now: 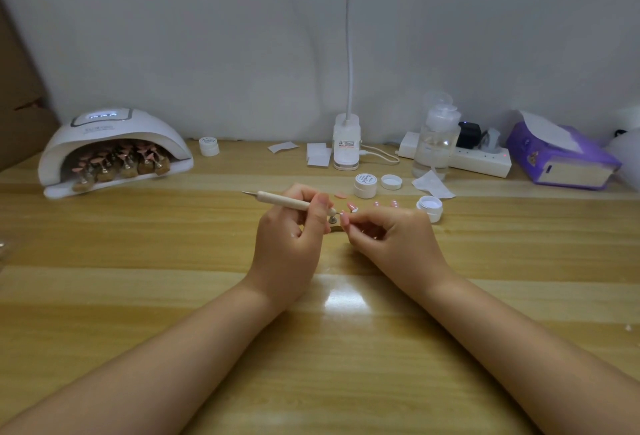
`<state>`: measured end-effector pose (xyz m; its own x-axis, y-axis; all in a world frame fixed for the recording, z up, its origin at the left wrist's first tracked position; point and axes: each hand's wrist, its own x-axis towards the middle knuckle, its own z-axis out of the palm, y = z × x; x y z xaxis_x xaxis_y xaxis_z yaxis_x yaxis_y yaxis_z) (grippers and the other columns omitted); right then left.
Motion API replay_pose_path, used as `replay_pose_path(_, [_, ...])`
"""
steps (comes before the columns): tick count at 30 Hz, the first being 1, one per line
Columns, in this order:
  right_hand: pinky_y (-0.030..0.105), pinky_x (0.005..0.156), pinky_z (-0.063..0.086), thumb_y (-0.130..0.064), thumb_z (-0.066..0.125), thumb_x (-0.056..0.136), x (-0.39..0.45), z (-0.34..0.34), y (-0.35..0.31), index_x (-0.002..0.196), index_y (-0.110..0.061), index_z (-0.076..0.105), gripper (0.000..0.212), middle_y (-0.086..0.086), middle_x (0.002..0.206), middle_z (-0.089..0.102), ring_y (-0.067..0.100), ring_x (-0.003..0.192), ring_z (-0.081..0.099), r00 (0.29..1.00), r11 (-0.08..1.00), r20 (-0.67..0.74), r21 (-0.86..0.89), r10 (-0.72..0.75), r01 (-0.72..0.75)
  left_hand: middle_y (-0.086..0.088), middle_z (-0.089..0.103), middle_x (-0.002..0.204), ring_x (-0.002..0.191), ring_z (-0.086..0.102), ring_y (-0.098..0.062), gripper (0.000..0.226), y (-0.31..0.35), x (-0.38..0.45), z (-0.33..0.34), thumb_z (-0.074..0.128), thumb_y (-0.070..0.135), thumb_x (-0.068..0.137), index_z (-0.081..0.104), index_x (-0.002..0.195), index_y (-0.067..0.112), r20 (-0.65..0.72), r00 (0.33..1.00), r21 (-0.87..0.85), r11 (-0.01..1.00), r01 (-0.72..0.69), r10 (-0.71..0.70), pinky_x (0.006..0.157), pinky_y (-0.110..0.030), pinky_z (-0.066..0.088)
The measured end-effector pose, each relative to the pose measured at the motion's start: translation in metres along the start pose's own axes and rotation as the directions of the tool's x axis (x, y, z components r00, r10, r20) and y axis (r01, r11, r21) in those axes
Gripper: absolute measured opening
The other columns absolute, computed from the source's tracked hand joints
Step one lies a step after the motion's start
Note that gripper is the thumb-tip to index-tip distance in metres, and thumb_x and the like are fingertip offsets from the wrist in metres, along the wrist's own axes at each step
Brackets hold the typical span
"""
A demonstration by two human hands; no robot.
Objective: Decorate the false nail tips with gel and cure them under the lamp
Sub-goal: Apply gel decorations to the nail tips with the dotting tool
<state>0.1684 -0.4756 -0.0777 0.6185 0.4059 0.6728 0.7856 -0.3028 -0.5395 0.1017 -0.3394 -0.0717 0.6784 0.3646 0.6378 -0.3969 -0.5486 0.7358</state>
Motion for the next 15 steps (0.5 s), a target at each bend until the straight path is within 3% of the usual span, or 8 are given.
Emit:
replay_pose_path(5, [0.009, 0.067, 0.041, -0.007, 0.072, 0.078, 0.0005, -0.0004, -0.0006, 0.082, -0.016, 0.077, 0.010, -0.006, 0.065, 0.070, 0.007, 0.063, 0.060, 1.000, 1.000, 0.012, 0.008, -0.022, 0.022, 0.017, 0.062, 0.063, 0.060, 0.059, 0.001, 0.020, -0.0003, 0.0004, -0.0001, 0.047, 0.030, 0.092, 0.057, 0.077, 0.022, 0.002, 1.000, 0.005, 1.000, -0.007, 0.007, 0.055, -0.008, 0.038])
replay_pose_path(15, [0.016, 0.057, 0.045, -0.008, 0.072, 0.079, 0.0011, -0.0004, 0.0014, 0.084, -0.015, 0.077, 0.010, -0.005, 0.067, 0.071, 0.009, 0.061, 0.060, 0.999, 1.000, 0.022, 0.017, -0.025, 0.025, 0.017, 0.063, 0.065, 0.061, 0.060, 0.001, 0.018, -0.0007, 0.0006, -0.0001, 0.048, 0.030, 0.092, 0.056, 0.076, 0.026, 0.001, 1.000, 0.009, 1.000, -0.013, 0.013, 0.056, -0.007, 0.039])
